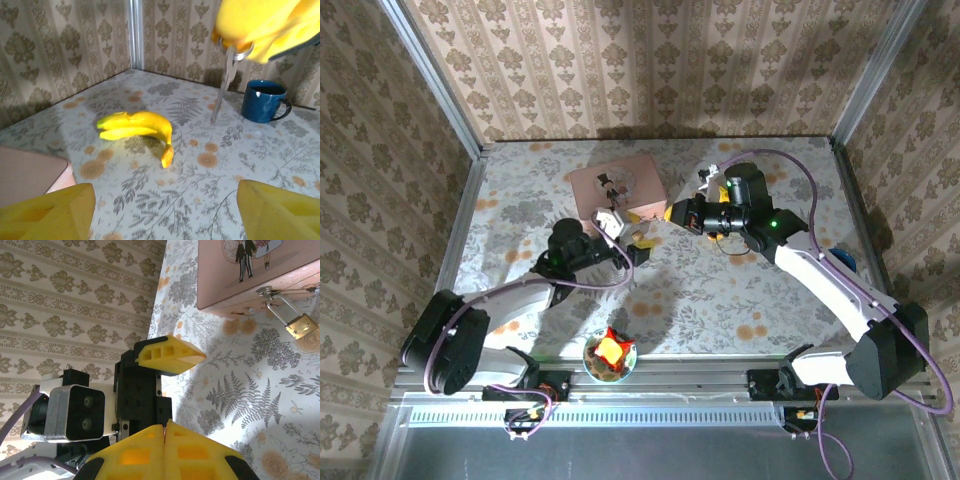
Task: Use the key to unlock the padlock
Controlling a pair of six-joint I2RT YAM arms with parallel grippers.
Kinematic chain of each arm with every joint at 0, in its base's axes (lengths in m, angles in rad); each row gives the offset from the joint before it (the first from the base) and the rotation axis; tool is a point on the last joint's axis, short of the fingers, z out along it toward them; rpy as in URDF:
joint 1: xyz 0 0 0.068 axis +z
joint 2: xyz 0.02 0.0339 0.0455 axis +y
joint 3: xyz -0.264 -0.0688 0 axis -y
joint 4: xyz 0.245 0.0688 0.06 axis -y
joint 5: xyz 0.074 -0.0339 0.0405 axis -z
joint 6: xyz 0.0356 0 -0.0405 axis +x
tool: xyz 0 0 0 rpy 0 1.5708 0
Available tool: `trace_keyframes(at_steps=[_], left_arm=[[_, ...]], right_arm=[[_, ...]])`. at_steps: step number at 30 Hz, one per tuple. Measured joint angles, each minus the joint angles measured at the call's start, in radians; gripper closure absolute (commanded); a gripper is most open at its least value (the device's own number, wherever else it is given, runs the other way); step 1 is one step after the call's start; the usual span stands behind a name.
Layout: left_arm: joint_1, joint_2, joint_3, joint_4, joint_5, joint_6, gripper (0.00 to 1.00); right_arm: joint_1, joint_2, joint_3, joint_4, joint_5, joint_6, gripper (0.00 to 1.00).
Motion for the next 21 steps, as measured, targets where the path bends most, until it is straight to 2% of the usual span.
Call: trace_keyframes(at_steps=[14,21], left_arm=[[-0.001,0.030,0.043,0.071,0.060,0.016,0.48],[-0.001,0.030,0.062,0.071,0.064,0.016,0.66]], right_arm=[[0.000,0.003,0.000,0.013,-0.026,-0.001,1.00],[0.000,0.033,0.000,0.013,-0.026,-0.003,1.00]])
